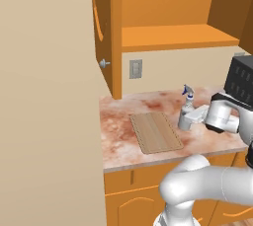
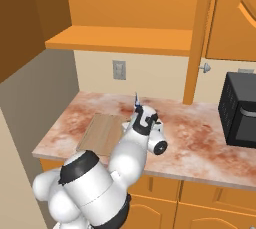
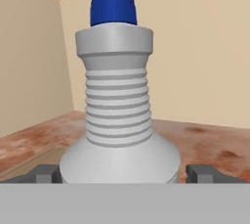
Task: Grab the spray bottle from the cabinet, then place it next to the cutting board for sanitizing. Then grab the dish brush from the countertop next to the sink and place it next to the cutting board.
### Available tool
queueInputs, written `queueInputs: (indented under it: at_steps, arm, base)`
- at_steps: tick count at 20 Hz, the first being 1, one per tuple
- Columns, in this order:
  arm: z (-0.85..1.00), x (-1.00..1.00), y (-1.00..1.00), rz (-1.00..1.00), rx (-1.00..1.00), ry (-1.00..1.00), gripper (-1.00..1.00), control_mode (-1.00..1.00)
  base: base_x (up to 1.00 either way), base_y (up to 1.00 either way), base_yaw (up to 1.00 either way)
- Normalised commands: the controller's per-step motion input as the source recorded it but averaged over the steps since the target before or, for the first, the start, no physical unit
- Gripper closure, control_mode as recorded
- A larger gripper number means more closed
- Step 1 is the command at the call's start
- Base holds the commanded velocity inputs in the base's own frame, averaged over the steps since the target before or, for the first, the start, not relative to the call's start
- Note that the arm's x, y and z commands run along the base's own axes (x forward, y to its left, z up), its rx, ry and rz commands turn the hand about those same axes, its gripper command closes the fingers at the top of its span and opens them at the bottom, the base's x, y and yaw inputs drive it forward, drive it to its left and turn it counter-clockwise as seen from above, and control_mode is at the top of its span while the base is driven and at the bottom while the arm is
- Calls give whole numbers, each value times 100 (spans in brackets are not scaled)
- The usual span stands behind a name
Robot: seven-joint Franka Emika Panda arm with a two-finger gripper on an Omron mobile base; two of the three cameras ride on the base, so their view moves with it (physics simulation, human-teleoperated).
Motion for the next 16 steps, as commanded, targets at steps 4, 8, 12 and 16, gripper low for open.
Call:
queueInputs:
  at_steps: [4, 8, 12, 16]
  arm:
    - [-4, -30, 1, 0, 0, -4, -100, -100]
    - [-19, 0, 12, 0, -2, 0, -100, -100]
    - [-1, -33, -15, 0, 2, -4, -100, -100]
    - [6, -36, -1, -1, 3, -2, -100, -100]
  base:
    - [0, 0, 0]
    - [0, 0, 0]
    - [0, 0, 0]
    - [0, 0, 0]
